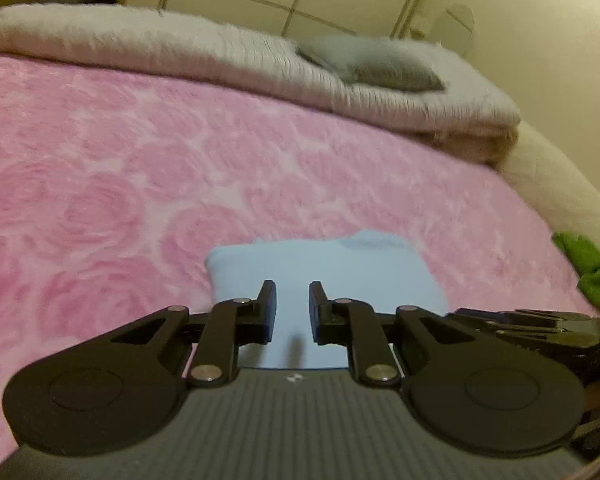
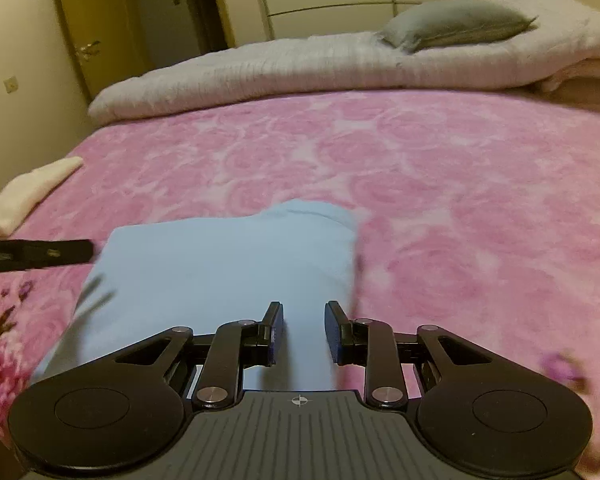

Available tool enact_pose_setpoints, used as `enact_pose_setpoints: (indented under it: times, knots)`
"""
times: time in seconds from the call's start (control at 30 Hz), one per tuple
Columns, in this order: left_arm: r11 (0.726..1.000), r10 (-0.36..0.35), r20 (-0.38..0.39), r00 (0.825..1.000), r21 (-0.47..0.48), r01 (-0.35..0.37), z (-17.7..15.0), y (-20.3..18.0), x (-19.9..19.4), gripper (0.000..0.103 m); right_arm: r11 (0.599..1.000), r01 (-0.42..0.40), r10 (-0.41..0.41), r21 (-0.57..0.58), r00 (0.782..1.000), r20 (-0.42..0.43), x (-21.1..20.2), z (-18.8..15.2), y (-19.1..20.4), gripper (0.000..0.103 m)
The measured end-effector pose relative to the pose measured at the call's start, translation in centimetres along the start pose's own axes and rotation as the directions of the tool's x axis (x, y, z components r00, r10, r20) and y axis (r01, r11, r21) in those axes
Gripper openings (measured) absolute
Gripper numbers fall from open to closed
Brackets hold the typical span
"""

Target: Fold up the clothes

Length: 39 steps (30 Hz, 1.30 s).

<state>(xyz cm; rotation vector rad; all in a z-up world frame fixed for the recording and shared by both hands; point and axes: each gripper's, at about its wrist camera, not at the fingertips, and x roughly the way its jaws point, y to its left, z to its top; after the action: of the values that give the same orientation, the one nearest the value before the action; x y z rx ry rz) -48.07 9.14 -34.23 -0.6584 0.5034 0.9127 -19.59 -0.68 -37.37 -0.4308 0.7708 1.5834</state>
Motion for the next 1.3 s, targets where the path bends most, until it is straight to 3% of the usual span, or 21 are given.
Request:
enact_pose_setpoints:
  times: [0.07,0.13,0.23,0.43,0.63,0.73,0.77,0.87,1.13,1.3]
  knots:
    - [0.999,0.034,-0.047,0.998,0.015,-0.034,-1.0,1.0,2.2,0.007,1.0,-0.012,0.011,-0.02,1.0,-0.028,1.8,-0.7,-0.1,0.028]
    - [1.0,0.021,-0.027,0.999,-0.01,-0.022,-1.6,2.2,2.7,0.003,0.995,0.003,-0.005,-0.104,1.0,-0.023,2.6,-1.3,0.4,0.028]
    - [0.997,0.016,-0.005,1.0,-0.077,-0.016,-1.6,2.6,0.6,0.002,0.987,0.017,-0.02,-0.162,1.0,-0.018,1.9,-1.1,0.9,0.028]
    - [0.997,0.036,0.065,0.997,-0.068,-0.032,-3.5,0.6,-7.2,0.006,0.994,-0.036,0.043,-0.106,0.997,0.06,-4.8,-3.0,1.3,0.028]
    - [0.997,0.055,0.047,0.997,-0.049,-0.052,-8.3,-2.1,-11.1,0.006,0.993,-0.011,0.017,-0.12,0.999,0.045,-10.1,-7.5,2.9,0.028]
    - [0.991,0.104,-0.025,0.994,-0.083,-0.106,-10.5,-2.3,-9.3,0.009,0.994,-0.028,0.031,-0.101,0.999,0.025,-10.4,-9.3,3.2,0.028]
    - [0.988,0.122,-0.018,0.992,-0.091,-0.123,-11.2,-2.4,-8.9,0.015,0.995,-0.035,0.036,-0.093,0.999,0.011,-9.8,-9.6,3.1,0.028]
    - [0.977,0.157,0.012,0.987,-0.146,-0.154,-12.3,-2.4,-8.4,0.017,0.994,-0.032,0.031,-0.107,0.999,-0.012,-8.2,-10.4,3.2,0.028]
    - [0.951,0.288,-0.008,0.958,-0.113,-0.287,-12.1,-6.3,-11.6,0.019,0.996,0.025,-0.027,-0.082,0.999,-0.031,-9.5,-9.7,4.1,0.029]
    - [0.945,0.307,-0.023,0.951,-0.109,-0.308,-13.5,-7.8,-13.3,0.025,0.995,0.03,-0.037,-0.096,0.997,-0.065,-11.2,-10.6,5.4,0.035]
